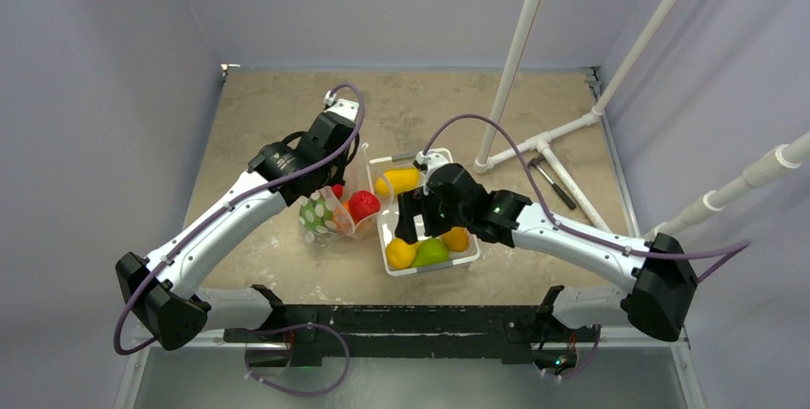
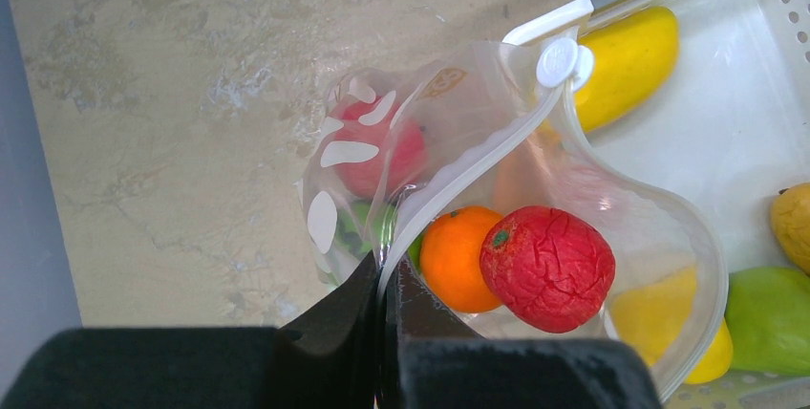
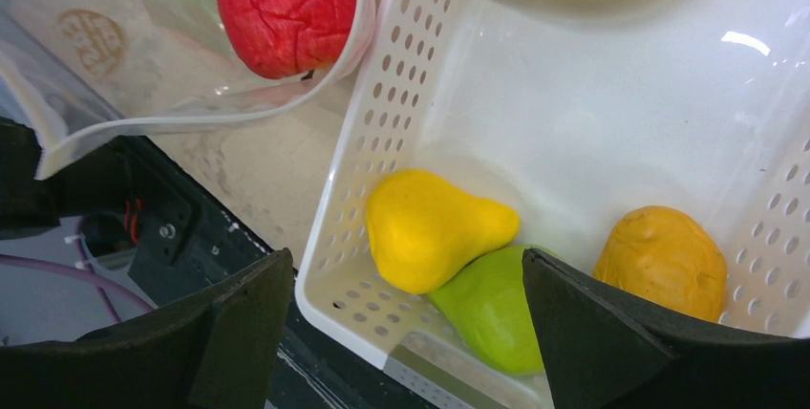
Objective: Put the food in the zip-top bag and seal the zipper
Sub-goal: Pick up the fake fruit from the bin.
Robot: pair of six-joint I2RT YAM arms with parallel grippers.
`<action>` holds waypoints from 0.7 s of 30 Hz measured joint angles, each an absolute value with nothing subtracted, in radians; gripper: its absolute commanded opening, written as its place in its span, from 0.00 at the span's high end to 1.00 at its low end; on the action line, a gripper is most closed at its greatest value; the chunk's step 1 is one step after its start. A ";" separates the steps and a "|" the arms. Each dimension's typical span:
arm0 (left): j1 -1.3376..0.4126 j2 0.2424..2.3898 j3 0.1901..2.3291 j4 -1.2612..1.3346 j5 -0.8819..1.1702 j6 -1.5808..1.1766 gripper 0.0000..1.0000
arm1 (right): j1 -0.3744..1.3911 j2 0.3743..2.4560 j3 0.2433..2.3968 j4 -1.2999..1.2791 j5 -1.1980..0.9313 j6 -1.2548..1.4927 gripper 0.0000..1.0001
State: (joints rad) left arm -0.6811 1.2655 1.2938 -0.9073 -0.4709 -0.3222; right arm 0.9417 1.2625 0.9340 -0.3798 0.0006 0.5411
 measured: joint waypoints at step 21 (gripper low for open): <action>-0.681 1.256 1.276 -0.907 -0.471 -0.322 1.00 | 0.942 1.434 0.912 -0.305 -0.044 0.486 0.13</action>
